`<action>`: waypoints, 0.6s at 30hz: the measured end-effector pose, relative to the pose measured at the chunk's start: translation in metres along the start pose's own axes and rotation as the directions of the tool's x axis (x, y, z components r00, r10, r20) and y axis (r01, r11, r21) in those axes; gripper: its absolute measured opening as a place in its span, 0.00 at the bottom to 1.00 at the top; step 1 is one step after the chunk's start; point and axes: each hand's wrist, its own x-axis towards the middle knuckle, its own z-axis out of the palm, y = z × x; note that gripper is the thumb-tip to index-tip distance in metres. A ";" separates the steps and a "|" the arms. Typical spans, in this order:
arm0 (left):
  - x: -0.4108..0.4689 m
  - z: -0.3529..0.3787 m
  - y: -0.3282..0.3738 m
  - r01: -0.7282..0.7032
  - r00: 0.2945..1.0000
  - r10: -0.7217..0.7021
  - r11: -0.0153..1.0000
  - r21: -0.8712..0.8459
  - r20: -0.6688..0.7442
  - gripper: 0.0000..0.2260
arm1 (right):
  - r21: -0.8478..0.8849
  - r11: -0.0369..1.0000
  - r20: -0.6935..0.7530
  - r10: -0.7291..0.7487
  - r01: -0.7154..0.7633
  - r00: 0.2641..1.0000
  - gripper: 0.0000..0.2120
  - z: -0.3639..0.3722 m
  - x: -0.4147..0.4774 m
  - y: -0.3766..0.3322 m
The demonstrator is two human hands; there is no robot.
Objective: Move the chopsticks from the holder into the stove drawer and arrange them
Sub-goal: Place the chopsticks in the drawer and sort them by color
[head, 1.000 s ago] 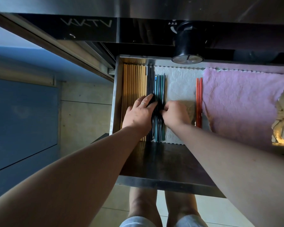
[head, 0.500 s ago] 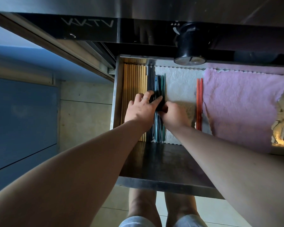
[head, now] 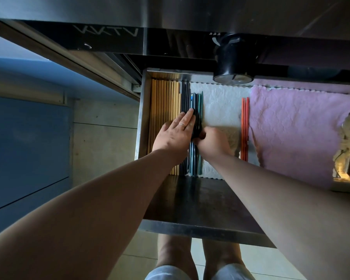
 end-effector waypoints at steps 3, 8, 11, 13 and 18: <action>0.000 -0.001 0.000 -0.004 1.000 0.004 1.000 0.029 0.018 0.38 | 0.007 1.000 -0.015 0.012 -0.012 1.000 0.04 0.002 0.000 -0.002; 0.003 -0.004 0.007 0.013 1.000 -0.014 0.999 0.047 0.026 0.38 | 0.016 1.000 -0.014 0.007 -0.007 1.000 0.06 0.000 -0.001 -0.001; 0.003 -0.004 0.010 0.027 1.000 -0.028 0.999 0.042 0.013 0.37 | -0.010 1.000 -0.022 0.027 -0.027 0.999 0.06 0.000 0.001 -0.002; 0.001 -0.005 0.011 0.032 0.999 -0.031 0.999 0.040 -0.009 0.35 | -0.038 0.998 -0.029 0.043 -0.044 0.999 0.04 0.002 0.002 -0.002; -0.001 -0.004 0.013 0.048 0.999 -0.048 0.999 -0.001 -0.009 0.36 | -0.073 0.994 -0.057 0.081 -0.085 0.995 0.04 0.006 0.005 -0.003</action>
